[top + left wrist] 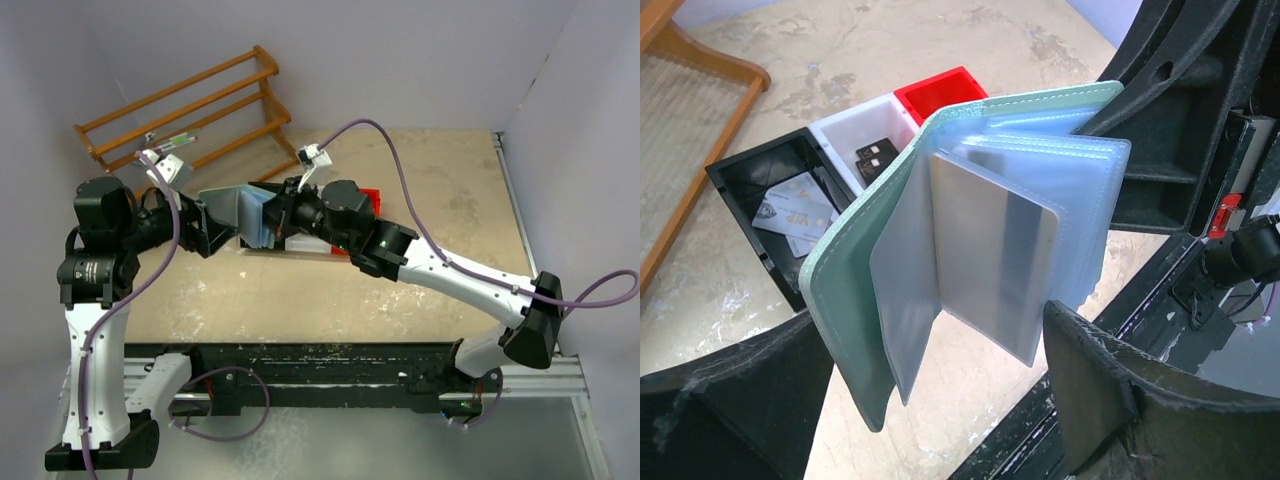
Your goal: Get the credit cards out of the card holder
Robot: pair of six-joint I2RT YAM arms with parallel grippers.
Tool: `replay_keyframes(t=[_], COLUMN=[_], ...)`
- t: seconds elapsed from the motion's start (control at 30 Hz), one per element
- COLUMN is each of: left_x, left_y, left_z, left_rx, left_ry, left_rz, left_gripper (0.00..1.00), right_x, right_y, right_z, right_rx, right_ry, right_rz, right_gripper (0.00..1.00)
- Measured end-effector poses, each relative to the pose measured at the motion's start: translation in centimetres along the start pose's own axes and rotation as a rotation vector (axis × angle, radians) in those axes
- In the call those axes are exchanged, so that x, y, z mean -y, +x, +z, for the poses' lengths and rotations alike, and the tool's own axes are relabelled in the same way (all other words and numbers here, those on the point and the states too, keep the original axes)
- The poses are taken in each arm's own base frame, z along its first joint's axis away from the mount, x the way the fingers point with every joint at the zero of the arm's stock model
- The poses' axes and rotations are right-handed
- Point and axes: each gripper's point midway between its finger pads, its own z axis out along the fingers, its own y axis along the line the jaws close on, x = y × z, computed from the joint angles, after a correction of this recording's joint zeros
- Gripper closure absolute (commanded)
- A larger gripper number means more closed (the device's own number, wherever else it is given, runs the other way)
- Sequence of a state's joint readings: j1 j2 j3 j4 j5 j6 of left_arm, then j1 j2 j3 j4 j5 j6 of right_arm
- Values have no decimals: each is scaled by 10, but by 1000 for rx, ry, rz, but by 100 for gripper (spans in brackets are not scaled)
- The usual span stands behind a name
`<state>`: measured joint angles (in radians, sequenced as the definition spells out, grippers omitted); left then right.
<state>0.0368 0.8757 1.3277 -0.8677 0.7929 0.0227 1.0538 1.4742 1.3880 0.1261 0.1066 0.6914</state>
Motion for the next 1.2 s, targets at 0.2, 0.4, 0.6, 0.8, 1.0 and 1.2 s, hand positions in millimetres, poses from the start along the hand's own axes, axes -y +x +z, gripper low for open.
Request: replay_keyframes(t=[0.2,0.4,0.6,0.8,1.0,1.2], left_x=[3,5,5,3,7,20], left_y=[0,-3,-6,-8,-10,-14], left_z=[-5,-8,-10,-11,-10,-6], left_rx=[-1,4,14,18,20,3], left_ry=[-11,-13,-25,-41,-20,76], left_rz=[6,12,20,16,4,-40], left_gripper=[25,38,50,59,74,100], right_x=[0,-2,-6,-12,-18,-11], right_y=[5,3,-2,-3,-3,-8], right_z=[-3,-9,-13,-17,-21,-34], right_rx=[-10,1,14,17,16,1], right_ry=[-14,-27,-45,-78,-114,-195], right_rz=[9,12,14,15,15,26], right_gripper=[100,100,100,100,100,54])
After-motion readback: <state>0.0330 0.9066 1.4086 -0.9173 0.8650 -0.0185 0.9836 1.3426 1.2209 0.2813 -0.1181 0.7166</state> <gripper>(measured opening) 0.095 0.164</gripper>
